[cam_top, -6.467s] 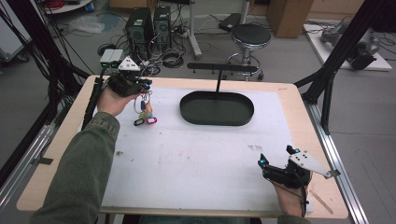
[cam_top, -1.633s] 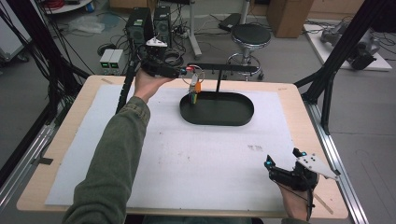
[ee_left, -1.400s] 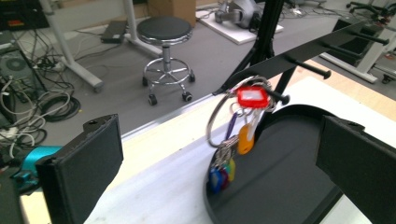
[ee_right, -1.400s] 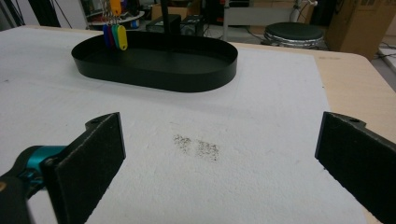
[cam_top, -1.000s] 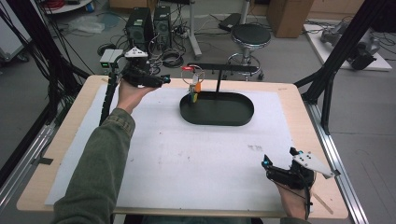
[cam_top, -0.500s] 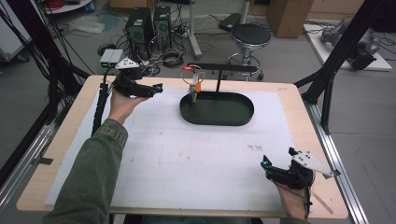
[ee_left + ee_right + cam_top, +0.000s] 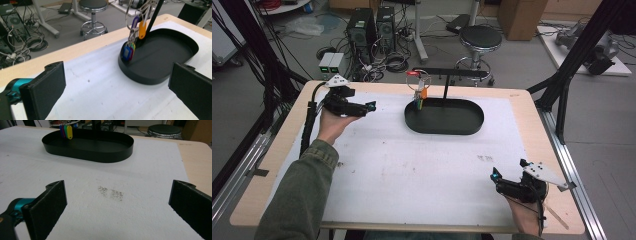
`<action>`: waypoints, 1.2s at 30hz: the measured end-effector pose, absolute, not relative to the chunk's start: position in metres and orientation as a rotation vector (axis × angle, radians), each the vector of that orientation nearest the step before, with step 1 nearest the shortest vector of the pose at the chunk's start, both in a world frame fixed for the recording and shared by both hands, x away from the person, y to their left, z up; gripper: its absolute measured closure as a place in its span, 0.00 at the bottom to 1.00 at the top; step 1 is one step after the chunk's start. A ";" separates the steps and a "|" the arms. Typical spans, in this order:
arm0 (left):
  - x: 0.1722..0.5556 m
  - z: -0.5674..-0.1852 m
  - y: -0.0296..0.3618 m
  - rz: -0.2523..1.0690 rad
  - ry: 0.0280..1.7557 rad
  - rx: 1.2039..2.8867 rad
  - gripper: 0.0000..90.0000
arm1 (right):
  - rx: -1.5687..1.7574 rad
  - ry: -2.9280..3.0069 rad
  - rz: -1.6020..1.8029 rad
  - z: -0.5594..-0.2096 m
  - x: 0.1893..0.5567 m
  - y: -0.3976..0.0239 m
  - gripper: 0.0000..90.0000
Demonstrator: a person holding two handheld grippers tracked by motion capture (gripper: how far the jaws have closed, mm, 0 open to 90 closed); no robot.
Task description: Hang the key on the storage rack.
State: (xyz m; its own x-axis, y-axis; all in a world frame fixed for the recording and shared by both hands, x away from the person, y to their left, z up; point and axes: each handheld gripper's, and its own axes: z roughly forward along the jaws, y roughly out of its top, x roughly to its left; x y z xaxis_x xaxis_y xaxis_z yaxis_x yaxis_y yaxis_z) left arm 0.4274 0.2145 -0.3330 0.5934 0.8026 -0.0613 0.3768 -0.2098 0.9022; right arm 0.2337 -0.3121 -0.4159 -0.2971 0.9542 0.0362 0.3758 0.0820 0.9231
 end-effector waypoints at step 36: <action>0.353 -0.390 0.271 0.592 1.137 1.823 0.02 | 1.287 1.772 1.180 -0.417 0.237 -0.308 0.01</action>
